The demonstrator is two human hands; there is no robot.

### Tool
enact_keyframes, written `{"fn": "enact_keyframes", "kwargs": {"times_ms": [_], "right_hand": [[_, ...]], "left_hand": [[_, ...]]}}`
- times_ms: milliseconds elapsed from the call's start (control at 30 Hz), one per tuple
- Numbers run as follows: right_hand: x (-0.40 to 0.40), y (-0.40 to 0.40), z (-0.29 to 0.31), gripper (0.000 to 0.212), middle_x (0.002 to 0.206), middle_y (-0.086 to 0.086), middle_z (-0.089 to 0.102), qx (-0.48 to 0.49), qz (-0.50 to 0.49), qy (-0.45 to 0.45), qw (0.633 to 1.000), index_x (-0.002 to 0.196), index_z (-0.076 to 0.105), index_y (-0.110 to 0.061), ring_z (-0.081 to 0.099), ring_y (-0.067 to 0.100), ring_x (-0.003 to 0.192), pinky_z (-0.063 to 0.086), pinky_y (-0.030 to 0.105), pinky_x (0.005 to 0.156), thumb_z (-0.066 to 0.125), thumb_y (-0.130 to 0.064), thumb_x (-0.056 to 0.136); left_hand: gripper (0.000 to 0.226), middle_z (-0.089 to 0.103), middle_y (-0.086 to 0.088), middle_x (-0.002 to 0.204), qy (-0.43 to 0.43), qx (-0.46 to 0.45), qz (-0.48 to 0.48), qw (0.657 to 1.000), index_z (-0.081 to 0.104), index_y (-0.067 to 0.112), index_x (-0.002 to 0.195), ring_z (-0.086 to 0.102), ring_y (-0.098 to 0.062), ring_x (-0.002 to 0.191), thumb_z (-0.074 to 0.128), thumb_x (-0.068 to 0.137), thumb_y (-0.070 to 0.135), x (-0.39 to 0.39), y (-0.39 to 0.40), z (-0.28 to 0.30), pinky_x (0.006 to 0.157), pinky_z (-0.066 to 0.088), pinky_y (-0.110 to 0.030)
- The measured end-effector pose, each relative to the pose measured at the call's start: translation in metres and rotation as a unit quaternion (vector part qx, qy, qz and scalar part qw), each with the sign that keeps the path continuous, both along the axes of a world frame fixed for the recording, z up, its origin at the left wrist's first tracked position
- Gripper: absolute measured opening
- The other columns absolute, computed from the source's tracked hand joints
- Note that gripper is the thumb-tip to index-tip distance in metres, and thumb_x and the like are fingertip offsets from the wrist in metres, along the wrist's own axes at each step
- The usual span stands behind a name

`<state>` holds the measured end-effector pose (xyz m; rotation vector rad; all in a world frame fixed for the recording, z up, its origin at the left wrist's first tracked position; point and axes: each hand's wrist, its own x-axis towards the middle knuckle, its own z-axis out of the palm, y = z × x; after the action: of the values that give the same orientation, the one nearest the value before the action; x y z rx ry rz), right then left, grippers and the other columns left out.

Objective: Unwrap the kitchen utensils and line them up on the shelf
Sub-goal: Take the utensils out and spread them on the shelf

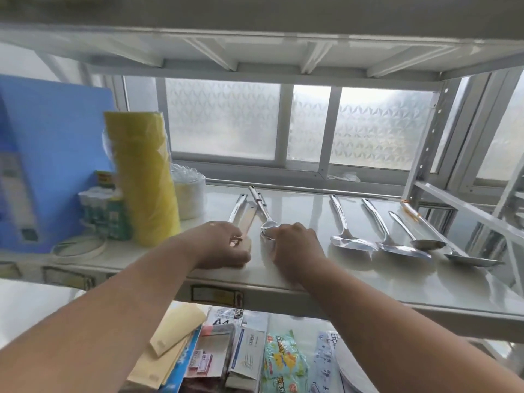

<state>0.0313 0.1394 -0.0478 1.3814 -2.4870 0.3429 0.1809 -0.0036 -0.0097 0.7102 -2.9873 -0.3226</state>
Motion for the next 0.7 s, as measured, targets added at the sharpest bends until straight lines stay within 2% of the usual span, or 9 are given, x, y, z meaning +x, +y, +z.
{"fn": "enact_keyframes", "kwargs": {"times_ms": [100, 200, 267, 333, 367, 433, 500, 567, 700], "right_hand": [[0.001, -0.005, -0.003, 0.038, 0.105, 0.002, 0.072, -0.03, 0.061, -0.008, 0.998, 0.114, 0.072, -0.027, 0.059, 0.03, 0.1, 0.048, 0.037, 0.088, 0.049, -0.007, 0.09], [0.006, -0.009, -0.003, 0.031, 0.092, 0.006, 0.073, -0.045, 0.103, -0.007, 0.994, 0.106, 0.074, -0.021, 0.062, 0.033, 0.09, 0.049, 0.037, 0.081, 0.05, -0.008, 0.093], [0.011, -0.009, -0.003, 0.025, 0.092, 0.007, 0.075, -0.074, 0.124, -0.043, 0.989, 0.107, 0.076, -0.024, 0.063, 0.032, 0.09, 0.051, 0.037, 0.079, 0.055, -0.016, 0.096], [0.019, -0.005, -0.002, 0.026, 0.109, 0.007, 0.076, -0.089, 0.152, -0.089, 0.98, 0.119, 0.074, -0.028, 0.063, 0.028, 0.104, 0.049, 0.033, 0.091, 0.06, -0.025, 0.097], [0.024, -0.002, -0.001, 0.03, 0.122, 0.005, 0.073, -0.088, 0.167, -0.103, 0.976, 0.126, 0.071, -0.027, 0.061, 0.024, 0.114, 0.044, 0.031, 0.099, 0.061, -0.029, 0.097], [0.032, 0.005, 0.0, 0.043, 0.144, 0.001, 0.061, -0.084, 0.186, -0.11, 0.973, 0.139, 0.063, -0.023, 0.051, 0.018, 0.133, 0.034, 0.027, 0.112, 0.061, -0.036, 0.097], [0.035, 0.016, 0.0, 0.052, 0.151, -0.002, 0.054, -0.089, 0.18, -0.117, 0.973, 0.146, 0.055, -0.022, 0.044, 0.015, 0.14, 0.032, 0.029, 0.118, 0.059, -0.041, 0.097], [0.03, 0.031, -0.001, 0.052, 0.147, -0.004, 0.056, -0.096, 0.166, -0.108, 0.976, 0.145, 0.053, -0.024, 0.045, 0.014, 0.137, 0.036, 0.032, 0.115, 0.056, -0.041, 0.096], [0.005, 0.076, -0.004, 0.042, 0.131, -0.004, 0.066, -0.113, 0.101, -0.069, 0.986, 0.131, 0.064, -0.02, 0.051, 0.017, 0.128, 0.042, 0.035, 0.109, 0.052, -0.033, 0.093]], "left_hand": [[0.045, 0.073, -0.001, 0.107, 0.039, 0.003, -0.005, 0.999, 0.072, 0.023, 0.106, 0.064, -0.024, 0.101, 0.053, 0.091, 0.061, 0.008, -0.008, -0.003, 0.092, 0.054, -0.04], [0.041, 0.067, -0.011, 0.091, 0.164, 0.043, 0.036, 0.985, 0.063, 0.013, 0.093, 0.063, -0.038, 0.101, 0.044, 0.106, 0.048, 0.006, -0.02, -0.005, 0.08, 0.046, -0.04], [0.039, 0.06, -0.006, 0.076, 0.251, 0.057, 0.068, 0.964, 0.055, 0.017, 0.078, 0.062, -0.042, 0.095, 0.046, 0.11, 0.039, 0.003, -0.019, 0.0, 0.071, 0.036, -0.038], [0.034, 0.071, -0.01, 0.087, 0.296, 0.026, 0.094, 0.95, 0.066, 0.017, 0.091, 0.064, -0.041, 0.1, 0.046, 0.111, 0.037, -0.003, -0.011, 0.01, 0.075, 0.041, -0.039], [0.036, 0.074, -0.014, 0.098, 0.301, -0.006, 0.098, 0.949, 0.07, 0.014, 0.103, 0.064, -0.041, 0.105, 0.045, 0.111, 0.038, -0.008, -0.005, 0.014, 0.081, 0.045, -0.041], [0.037, 0.075, -0.015, 0.109, 0.299, -0.069, 0.089, 0.948, 0.069, 0.014, 0.115, 0.065, -0.04, 0.11, 0.043, 0.111, 0.04, -0.022, 0.011, 0.023, 0.085, 0.047, -0.043], [0.035, 0.075, -0.013, 0.113, 0.283, -0.103, 0.057, 0.952, 0.068, 0.017, 0.122, 0.067, -0.039, 0.111, 0.043, 0.111, 0.039, -0.043, 0.029, 0.03, 0.086, 0.049, -0.044], [0.033, 0.075, -0.009, 0.118, 0.245, -0.136, 0.017, 0.96, 0.068, 0.021, 0.126, 0.069, -0.037, 0.11, 0.045, 0.111, 0.038, -0.068, 0.047, 0.034, 0.088, 0.052, -0.045], [0.024, 0.074, -0.005, 0.119, 0.154, -0.183, -0.054, 0.97, 0.069, 0.027, 0.114, 0.071, -0.033, 0.106, 0.046, 0.111, 0.034, -0.115, 0.086, 0.032, 0.081, 0.049, -0.04]]}}
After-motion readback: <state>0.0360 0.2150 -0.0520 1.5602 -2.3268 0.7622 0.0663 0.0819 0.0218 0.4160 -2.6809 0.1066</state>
